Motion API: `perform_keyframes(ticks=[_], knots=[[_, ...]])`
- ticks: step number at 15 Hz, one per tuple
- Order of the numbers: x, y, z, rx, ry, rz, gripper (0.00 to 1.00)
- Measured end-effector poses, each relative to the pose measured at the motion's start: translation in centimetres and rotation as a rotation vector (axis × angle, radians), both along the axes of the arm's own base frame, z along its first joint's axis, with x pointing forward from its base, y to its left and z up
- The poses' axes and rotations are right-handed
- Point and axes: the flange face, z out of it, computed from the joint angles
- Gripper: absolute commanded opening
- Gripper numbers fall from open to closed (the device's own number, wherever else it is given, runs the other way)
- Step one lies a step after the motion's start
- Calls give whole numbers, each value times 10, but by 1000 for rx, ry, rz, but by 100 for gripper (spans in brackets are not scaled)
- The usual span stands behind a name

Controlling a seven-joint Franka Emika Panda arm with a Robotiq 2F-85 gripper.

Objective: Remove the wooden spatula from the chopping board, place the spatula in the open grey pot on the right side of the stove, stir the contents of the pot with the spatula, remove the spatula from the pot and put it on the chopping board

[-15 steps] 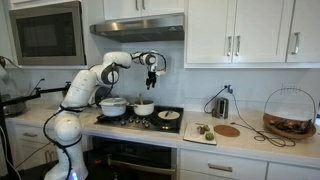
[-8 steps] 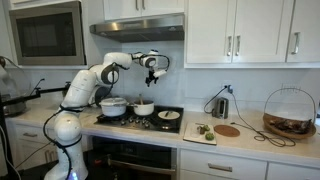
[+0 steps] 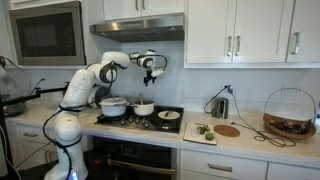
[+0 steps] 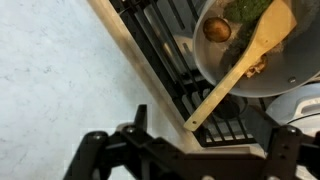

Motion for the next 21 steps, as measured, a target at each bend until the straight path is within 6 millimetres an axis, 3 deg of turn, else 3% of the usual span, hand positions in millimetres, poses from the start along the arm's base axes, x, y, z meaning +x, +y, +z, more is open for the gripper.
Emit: perform_keyframes(ticks=[3,8,16,21], knots=[[1,0,-5,-2,8,1,100],[-2,11,-31,-7,33,5,100],[-20,39,-46,120,-10,-150,100],[-43,44,-80,113,14,-165,100]])
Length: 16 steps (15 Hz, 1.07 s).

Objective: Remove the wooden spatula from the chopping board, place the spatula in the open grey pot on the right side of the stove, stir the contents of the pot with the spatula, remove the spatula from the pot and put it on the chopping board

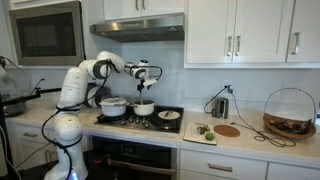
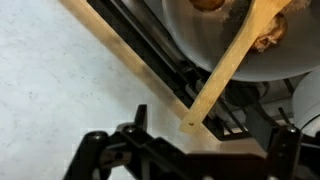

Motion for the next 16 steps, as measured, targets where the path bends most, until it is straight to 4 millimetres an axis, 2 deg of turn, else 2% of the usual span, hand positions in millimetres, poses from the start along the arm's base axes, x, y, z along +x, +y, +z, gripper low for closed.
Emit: perform_keyframes(ticks=[6,10,16], knots=[[2,-1,-1,-1,1,-2,100],[4,1,-16,-7,24,0,100],[-2,20,-26,12,71,-21,100]])
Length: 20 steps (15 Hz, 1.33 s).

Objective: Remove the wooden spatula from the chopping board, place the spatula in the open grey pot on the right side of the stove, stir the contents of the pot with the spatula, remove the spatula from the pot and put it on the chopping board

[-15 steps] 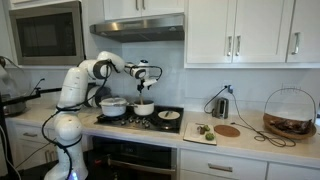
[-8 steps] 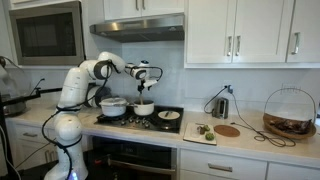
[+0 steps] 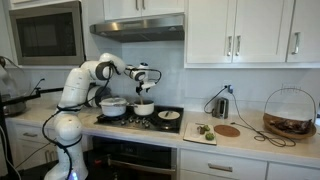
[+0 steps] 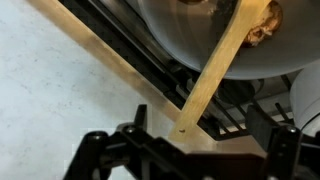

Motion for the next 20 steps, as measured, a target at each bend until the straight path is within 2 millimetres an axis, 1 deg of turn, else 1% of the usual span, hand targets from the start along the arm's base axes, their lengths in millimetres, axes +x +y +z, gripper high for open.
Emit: perform_keyframes(ticks=[5,8,15,20], knots=[[-9,16,0,27,50,-56,100],[-11,22,-5,30,71,-69,100],[-10,34,-33,31,114,-70,100],[-8,38,-53,27,138,-68,100]])
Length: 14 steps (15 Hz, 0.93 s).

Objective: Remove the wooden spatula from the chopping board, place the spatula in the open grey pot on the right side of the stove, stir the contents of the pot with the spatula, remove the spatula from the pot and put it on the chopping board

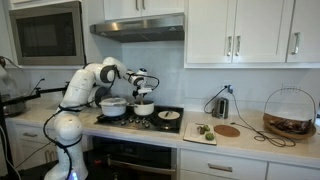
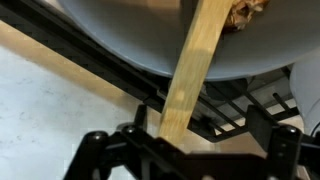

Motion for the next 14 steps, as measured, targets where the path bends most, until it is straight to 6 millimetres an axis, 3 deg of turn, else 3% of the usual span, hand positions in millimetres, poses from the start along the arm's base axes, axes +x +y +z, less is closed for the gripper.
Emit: perform_keyframes(ticks=[3,5,14], knots=[[2,1,-9,-1,9,-2,100],[3,1,-12,1,8,-5,74],[7,3,-10,18,-36,-22,4]])
